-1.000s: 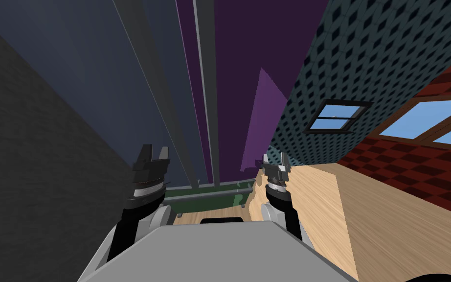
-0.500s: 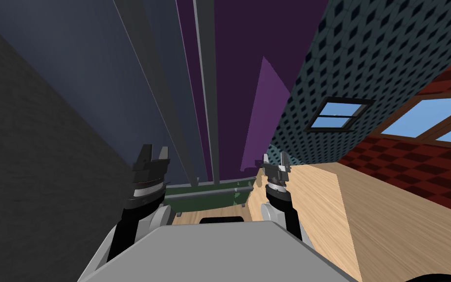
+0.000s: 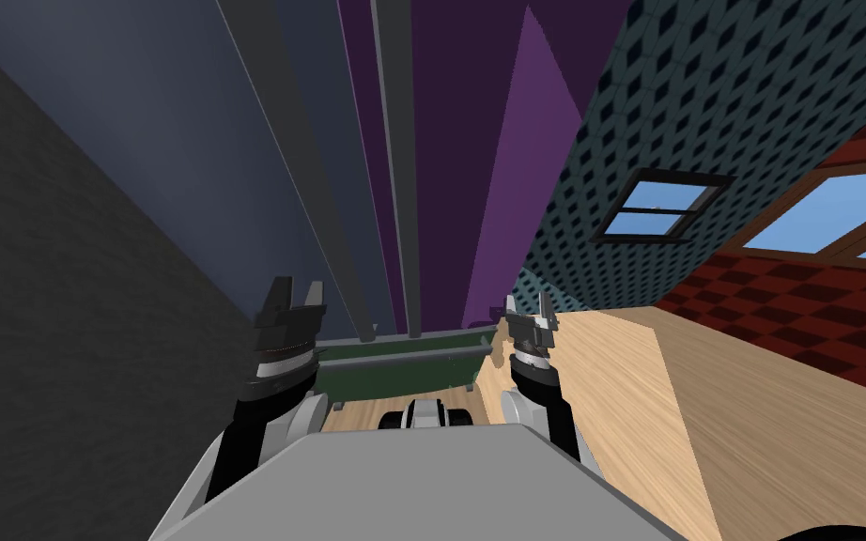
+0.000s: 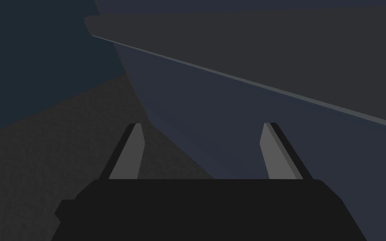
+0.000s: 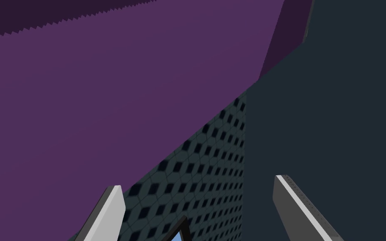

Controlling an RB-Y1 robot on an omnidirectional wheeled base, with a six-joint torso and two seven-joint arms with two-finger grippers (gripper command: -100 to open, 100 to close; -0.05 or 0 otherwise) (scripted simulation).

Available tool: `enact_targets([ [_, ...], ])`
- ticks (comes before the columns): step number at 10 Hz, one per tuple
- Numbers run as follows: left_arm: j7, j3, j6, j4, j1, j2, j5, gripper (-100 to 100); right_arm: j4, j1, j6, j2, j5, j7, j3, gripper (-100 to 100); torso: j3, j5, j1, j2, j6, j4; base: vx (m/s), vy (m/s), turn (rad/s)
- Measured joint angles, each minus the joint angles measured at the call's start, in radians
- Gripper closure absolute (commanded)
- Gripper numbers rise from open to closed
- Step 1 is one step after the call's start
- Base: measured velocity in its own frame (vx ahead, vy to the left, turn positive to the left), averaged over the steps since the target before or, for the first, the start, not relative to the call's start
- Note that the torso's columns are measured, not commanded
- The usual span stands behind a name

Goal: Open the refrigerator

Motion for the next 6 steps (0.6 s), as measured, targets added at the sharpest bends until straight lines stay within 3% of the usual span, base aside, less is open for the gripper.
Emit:
enact_targets([
  [2,0.0,-0.002,-0.006,0.016,-0.003,0.035,0.0,-100,0.0,0.0,0.0,0.0,0.0,0.0,0.0,0,-0.088,0.0,0.0,0.043,0.0,0.043,-0.001,-0.006,-0.017],
  [6,0.002,-0.013,-0.032,0.071,-0.009,0.109,0.003,-100,0.001,0.0,0.0,0.0,0.0,0.0,0.0,0,-0.095,0.0,0.0,0.045,0.001,0.046,-0.001,-0.009,-0.022],
])
